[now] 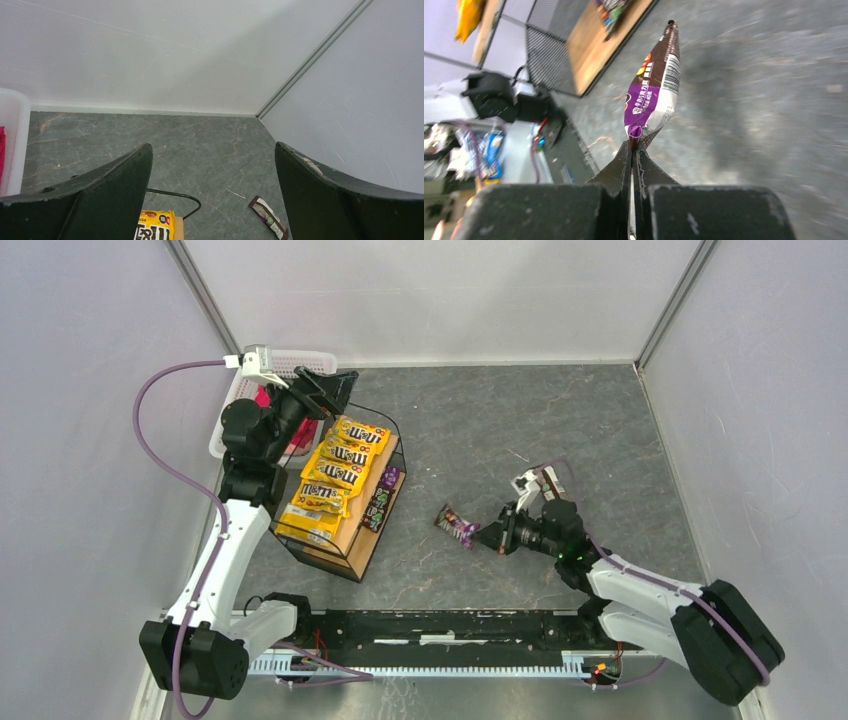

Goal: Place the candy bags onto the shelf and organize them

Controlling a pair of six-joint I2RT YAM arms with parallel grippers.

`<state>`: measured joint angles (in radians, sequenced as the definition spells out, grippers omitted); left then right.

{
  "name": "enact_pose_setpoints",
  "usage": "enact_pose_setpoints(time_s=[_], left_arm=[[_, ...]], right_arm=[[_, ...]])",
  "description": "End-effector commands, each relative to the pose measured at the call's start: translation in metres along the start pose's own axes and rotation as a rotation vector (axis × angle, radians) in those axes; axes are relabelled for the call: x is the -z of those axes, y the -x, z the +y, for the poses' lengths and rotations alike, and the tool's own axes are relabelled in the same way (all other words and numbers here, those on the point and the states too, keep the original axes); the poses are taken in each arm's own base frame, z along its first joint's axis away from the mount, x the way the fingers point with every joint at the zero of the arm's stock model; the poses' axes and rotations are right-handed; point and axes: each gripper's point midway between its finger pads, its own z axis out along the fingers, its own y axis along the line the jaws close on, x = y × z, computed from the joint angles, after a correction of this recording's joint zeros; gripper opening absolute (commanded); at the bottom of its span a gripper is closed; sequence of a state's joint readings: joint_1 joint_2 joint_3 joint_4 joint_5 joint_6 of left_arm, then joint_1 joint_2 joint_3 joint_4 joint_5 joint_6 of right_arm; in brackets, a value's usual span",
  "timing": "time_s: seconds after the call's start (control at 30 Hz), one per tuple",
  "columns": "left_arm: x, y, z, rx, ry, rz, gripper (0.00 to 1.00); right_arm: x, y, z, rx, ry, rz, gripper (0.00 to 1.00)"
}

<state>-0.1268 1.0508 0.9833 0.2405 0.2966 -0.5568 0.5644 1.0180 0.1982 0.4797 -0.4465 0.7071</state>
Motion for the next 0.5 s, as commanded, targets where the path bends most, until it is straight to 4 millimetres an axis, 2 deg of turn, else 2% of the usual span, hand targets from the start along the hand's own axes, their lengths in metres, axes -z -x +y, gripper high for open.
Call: enact_pose_setpoints(time_s=[0.0,0.17,0.27,0.37,0.47], left_arm=[[0.004,0.015,-0.013,-0.011,-0.034,-0.051,0.97],[0.004,0.013,-0.013,-0.018,-0.028,-0.048,0.97],[0.005,0.014,-0.013,-0.023,-0.025,-0.05,0.98],[0.005,0.016,-0.013,-0.028,-0.022,-0.054,0.98],[0.005,0.016,-0.013,-0.028,-0.019,-0.053,0.98]], right_arm=[[-0.016,0.007,0.071,-0.056,0.224,-0.006,0.0],[-0.048,0.003,0.125,-0.067,0.355,0.043,0.0],[-0.071,-0.005,0.147,-0.082,0.4,0.083,0.0],[-0.09,-0.009,0.164,-0.096,0.435,0.103,0.0],[-0.106,-0.01,0.17,-0.119,0.434,0.109,0.0]])
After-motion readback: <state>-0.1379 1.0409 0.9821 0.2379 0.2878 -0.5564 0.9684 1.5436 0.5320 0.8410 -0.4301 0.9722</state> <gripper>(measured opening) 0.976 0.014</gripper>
